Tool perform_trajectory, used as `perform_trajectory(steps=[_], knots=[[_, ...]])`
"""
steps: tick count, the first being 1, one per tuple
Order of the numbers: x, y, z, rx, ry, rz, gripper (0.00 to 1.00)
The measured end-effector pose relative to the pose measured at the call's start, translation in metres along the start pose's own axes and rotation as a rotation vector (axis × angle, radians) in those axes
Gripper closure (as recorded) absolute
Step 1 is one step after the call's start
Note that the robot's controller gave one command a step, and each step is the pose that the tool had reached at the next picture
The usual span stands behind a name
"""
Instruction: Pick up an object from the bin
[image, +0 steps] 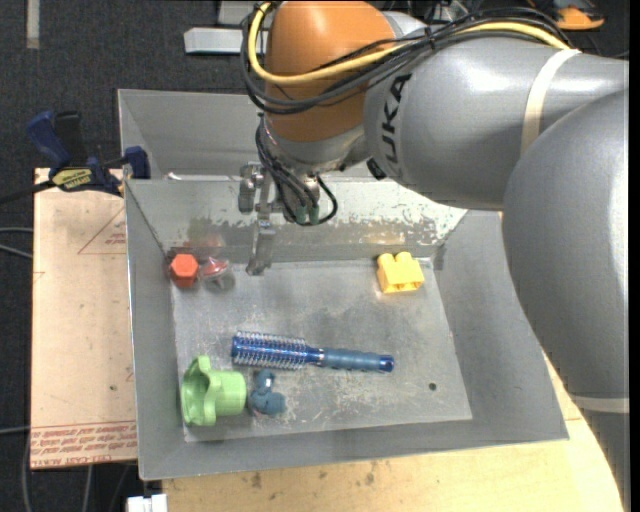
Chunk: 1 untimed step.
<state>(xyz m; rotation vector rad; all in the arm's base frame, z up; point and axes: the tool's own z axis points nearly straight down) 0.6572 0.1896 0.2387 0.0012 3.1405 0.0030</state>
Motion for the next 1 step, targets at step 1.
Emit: perform_trajectory(steps=[1], knots=[[0.0989, 0.0100, 0.0870, 0.003, 0.012, -0.123, 0.00]])
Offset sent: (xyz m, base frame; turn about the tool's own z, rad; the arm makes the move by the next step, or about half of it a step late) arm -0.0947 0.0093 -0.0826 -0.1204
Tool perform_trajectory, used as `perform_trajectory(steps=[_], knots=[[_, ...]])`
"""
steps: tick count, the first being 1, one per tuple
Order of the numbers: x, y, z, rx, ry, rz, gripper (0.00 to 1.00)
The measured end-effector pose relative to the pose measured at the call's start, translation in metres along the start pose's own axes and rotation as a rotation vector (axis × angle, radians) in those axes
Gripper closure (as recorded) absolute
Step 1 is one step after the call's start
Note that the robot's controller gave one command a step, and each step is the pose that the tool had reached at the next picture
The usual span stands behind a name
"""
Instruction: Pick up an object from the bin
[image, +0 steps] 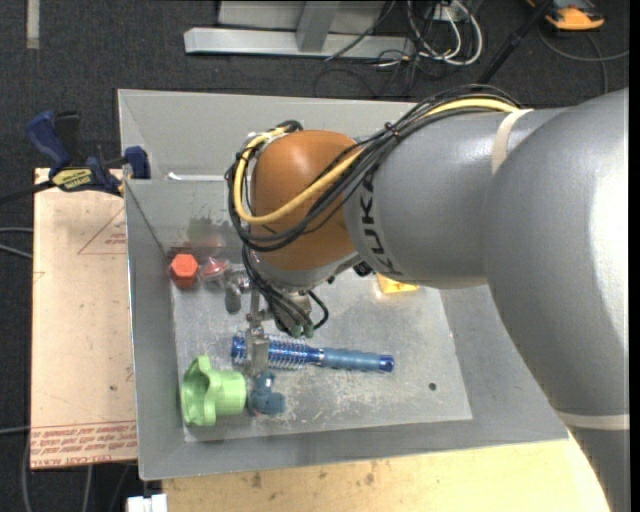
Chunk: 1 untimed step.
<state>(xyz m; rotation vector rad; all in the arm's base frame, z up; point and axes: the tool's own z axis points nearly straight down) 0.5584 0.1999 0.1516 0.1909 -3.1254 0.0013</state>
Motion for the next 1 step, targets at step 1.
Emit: perform_trajectory(steps=[1], knots=[[-0.0191, -0.0582, 0.0800, 0.002, -0.007, -0.502, 0.00]])
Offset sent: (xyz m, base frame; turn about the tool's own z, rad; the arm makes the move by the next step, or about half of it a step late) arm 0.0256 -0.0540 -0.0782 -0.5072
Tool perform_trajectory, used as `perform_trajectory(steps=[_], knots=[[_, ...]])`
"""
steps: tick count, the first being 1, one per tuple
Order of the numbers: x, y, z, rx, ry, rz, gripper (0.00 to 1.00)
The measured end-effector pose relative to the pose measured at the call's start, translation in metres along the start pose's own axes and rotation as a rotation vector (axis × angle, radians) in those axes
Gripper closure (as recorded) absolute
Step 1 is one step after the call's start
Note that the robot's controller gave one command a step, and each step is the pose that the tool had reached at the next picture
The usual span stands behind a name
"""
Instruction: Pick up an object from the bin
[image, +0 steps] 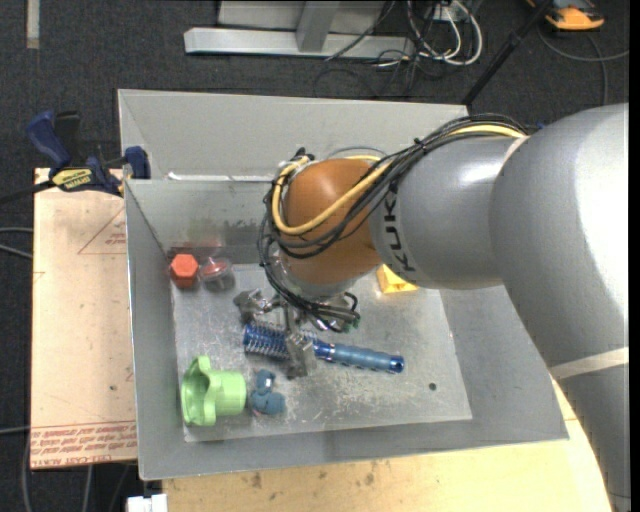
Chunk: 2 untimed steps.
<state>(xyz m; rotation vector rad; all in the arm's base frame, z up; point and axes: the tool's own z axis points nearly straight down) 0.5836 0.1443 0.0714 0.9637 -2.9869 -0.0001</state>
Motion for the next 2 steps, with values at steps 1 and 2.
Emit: perform_trajectory(steps=[1, 2], knots=[[-0.001, 0.001, -0.001, -0.001, -0.003, -0.001, 1.00], [0.000, 0.013, -0.098, 0.003, -0.012, -0.026, 1.00]])
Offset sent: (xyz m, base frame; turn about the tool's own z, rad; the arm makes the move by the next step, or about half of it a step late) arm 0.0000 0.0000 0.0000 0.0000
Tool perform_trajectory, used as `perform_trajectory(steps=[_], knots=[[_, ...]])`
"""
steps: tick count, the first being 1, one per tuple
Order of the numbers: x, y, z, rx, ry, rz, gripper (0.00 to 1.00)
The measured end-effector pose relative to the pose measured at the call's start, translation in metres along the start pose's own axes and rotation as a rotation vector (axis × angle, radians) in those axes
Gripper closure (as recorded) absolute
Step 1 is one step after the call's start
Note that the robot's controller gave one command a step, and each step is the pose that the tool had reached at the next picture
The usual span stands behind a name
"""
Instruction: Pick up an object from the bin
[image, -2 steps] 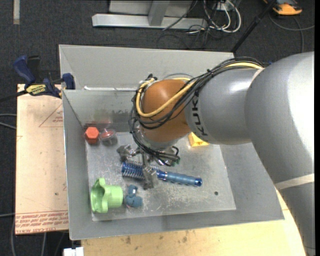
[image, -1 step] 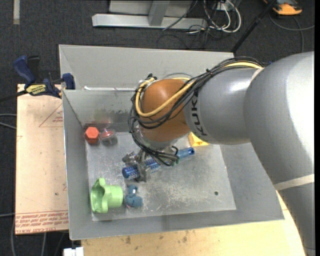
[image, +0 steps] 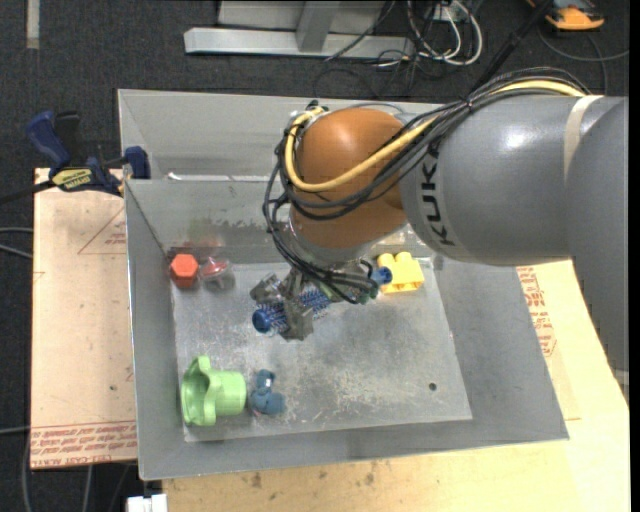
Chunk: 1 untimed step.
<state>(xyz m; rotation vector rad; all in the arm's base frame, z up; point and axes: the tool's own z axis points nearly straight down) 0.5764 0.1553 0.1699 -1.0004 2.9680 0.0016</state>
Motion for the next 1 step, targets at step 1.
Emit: perform_trajectory(steps=[1], knots=[[0.0105, 0.0037, -0.0755, 0.001, 0.000, -0.046, 1.00]])
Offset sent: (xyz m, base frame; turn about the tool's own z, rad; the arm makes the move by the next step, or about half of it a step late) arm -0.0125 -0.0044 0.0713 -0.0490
